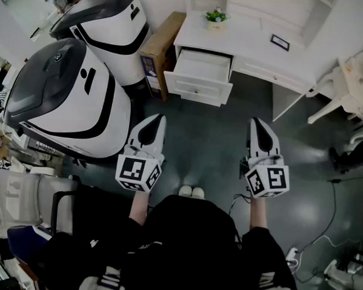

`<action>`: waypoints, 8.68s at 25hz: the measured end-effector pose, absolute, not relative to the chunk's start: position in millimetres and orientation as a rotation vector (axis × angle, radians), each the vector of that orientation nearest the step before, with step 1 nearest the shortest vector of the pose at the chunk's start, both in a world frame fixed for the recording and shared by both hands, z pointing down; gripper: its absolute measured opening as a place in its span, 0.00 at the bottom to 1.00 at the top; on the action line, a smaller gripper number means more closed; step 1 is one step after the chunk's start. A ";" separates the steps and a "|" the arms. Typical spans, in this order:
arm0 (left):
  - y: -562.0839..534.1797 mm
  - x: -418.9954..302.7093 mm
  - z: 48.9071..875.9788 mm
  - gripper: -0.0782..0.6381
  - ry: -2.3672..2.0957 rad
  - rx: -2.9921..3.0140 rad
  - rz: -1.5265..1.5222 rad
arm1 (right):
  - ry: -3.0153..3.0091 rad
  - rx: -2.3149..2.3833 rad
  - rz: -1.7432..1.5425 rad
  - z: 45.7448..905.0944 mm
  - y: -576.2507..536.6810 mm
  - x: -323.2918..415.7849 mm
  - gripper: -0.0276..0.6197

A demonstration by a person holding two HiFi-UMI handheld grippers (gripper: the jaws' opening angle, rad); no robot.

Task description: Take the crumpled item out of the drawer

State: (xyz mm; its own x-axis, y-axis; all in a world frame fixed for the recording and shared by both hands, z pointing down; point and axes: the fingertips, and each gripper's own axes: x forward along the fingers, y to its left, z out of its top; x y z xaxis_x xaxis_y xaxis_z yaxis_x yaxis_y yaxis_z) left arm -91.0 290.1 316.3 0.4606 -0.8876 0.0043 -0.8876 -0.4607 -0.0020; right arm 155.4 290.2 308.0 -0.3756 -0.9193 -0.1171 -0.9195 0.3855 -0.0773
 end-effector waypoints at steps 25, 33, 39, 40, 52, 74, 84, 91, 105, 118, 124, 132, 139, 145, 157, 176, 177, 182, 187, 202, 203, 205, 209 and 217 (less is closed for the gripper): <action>284.1 -87.8 334.7 0.11 -1.722 2.575 0.023 | 2.532 -1.596 -0.067 324.9 258.8 162.6 0.03; 241.9 -94.2 350.9 0.11 -1.728 2.526 0.053 | 2.557 -1.587 -0.114 340.7 213.1 157.7 0.03; 179.3 -93.4 357.3 0.11 -1.701 2.522 0.043 | 2.563 -1.599 -0.138 349.4 155.8 153.8 0.03; 167.6 -93.3 357.7 0.11 -1.695 2.524 0.043 | 2.564 -1.601 -0.141 350.1 145.1 152.9 0.03; 44.9 -106.9 371.2 0.11 -1.625 2.537 0.058 | 2.585 -1.645 -0.189 367.9 33.3 132.5 0.03; -52.6 -106.3 449.0 0.11 -1.516 2.369 0.141 | 2.712 -1.552 -0.429 431.8 -83.2 100.2 0.03; -110.0 -83.5 493.0 0.11 -1.485 2.218 0.196 | 2.893 -1.371 -0.616 477.6 -160.7 82.2 0.03; -133.6 -73.3 520.5 0.11 -1.484 2.119 0.240 | 2.988 -1.214 -0.788 515.0 -191.3 65.6 0.03; -176.7 -85.7 575.5 0.11 -1.429 1.987 0.331 | 3.096 -1.099 -1.094 596.4 -231.8 34.8 0.03; -202.2 -76.0 620.0 0.11 -1.329 1.926 0.381 | 3.204 -0.976 -1.498 698.5 -235.3 8.4 0.03; -207.3 -72.8 632.8 0.11 -1.301 1.908 0.397 | 3.252 -0.917 -1.616 733.8 -236.6 -4.3 0.03; -217.7 -76.6 632.0 0.11 -1.303 1.915 0.402 | 3.327 -0.929 -1.658 768.8 -236.2 -10.8 0.10; -219.0 -74.9 633.9 0.11 -1.297 1.921 0.413 | 3.365 -0.972 -1.691 794.9 -233.1 -12.3 0.21; -218.0 -75.3 633.5 0.11 -1.295 1.917 0.405 | 3.419 -0.986 -1.727 815.9 -224.7 -12.8 0.31; -217.4 -77.3 633.5 0.11 -1.301 1.911 0.400 | 3.487 -0.975 -1.737 833.8 -216.1 -16.1 0.28; -213.6 -74.5 618.0 0.11 -1.304 1.940 0.386 | 3.497 -0.909 -1.647 797.6 -220.5 -22.0 0.12; -212.3 -74.9 616.1 0.11 -1.303 1.942 0.384 | 3.496 -0.911 -1.627 792.7 -220.9 -22.3 0.12; -207.8 -78.8 603.9 0.11 -1.308 1.966 0.374 | 3.465 -0.948 -1.528 764.9 -226.6 -21.2 0.12; -200.9 -83.7 592.7 0.11 -1.311 1.985 0.360 | 3.407 -0.988 -1.450 733.6 -229.8 -14.6 0.12; -192.0 -86.2 545.3 0.11 -1.331 2.139 0.283 | 3.081 -1.089 -1.077 602.3 -238.9 21.9 0.11; -191.7 -85.8 541.2 0.11 -1.334 2.156 0.271 | 3.058 -1.093 -1.044 591.5 -238.8 24.3 0.11; -191.2 -85.2 532.5 0.11 -1.342 2.183 0.245 | 3.026 -1.098 -0.982 571.8 -237.6 28.7 0.11; -190.8 -84.0 513.9 0.11 -1.356 2.234 0.210 | 2.991 -1.105 -0.881 539.2 -233.8 37.7 0.11; -184.4 -88.6 474.7 0.11 -1.405 2.320 0.132 | 2.880 -1.131 -0.671 473.7 -224.9 55.8 0.11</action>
State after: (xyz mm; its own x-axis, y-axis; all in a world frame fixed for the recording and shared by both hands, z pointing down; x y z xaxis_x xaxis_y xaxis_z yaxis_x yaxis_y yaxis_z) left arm -88.6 -184.4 474.7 0.4840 -0.8244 0.2934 -0.8646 -0.3989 0.3054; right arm 55.8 -224.9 473.7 -0.7445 -0.6448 0.1731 -0.6549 0.6550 -0.3769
